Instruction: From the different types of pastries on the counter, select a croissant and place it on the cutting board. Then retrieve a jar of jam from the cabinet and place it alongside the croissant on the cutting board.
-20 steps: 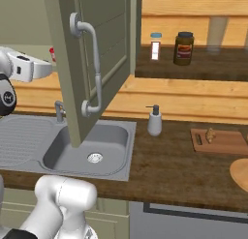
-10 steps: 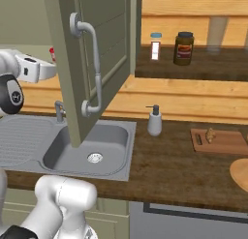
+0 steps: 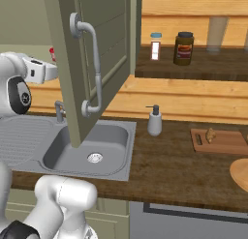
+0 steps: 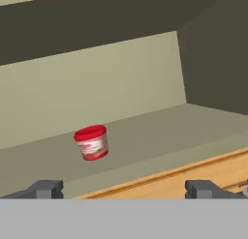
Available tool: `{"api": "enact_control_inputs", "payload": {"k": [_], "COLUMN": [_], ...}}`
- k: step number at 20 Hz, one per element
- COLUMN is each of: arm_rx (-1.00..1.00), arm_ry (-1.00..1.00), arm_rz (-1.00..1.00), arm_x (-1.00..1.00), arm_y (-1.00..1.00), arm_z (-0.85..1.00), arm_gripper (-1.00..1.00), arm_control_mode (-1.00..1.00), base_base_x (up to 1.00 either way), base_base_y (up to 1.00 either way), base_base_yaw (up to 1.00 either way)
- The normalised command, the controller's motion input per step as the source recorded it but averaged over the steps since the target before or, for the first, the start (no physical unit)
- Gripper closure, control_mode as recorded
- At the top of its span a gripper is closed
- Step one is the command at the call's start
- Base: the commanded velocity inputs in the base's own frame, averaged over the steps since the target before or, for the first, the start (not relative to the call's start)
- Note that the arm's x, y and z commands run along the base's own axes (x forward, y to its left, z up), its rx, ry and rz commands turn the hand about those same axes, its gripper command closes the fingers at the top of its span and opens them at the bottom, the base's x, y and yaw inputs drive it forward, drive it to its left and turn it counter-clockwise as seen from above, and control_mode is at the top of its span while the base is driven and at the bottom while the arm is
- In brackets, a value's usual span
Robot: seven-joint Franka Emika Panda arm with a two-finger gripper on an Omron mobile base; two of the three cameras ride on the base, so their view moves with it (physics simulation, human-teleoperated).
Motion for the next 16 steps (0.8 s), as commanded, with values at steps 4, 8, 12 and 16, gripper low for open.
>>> {"api": "enact_control_inputs", "payload": {"k": [4, 8, 12, 16], "arm_rx": [0.00, -0.04, -0.08, -0.09], "arm_ry": [-0.02, 0.00, 0.00, -0.07], "arm_rz": [0.11, 0.05, 0.01, 0.02], "arm_x": [0.40, 0.51, 0.21, 0.05], "arm_y": [0.16, -0.01, 0.00, 0.10], "arm_z": [0.04, 0.01, 0.08, 0.00], "arm_gripper": [-1.00, -1.00, -1.00, -1.00], "arm_control_mode": [-1.00, -1.00, -1.00, -1.00], "base_base_x": [0.00, 0.00, 0.00, 0.00], "base_base_y": [0.00, 0.00, 0.00, 0.00], "base_base_yaw": [0.00, 0.00, 0.00, 0.00]}}
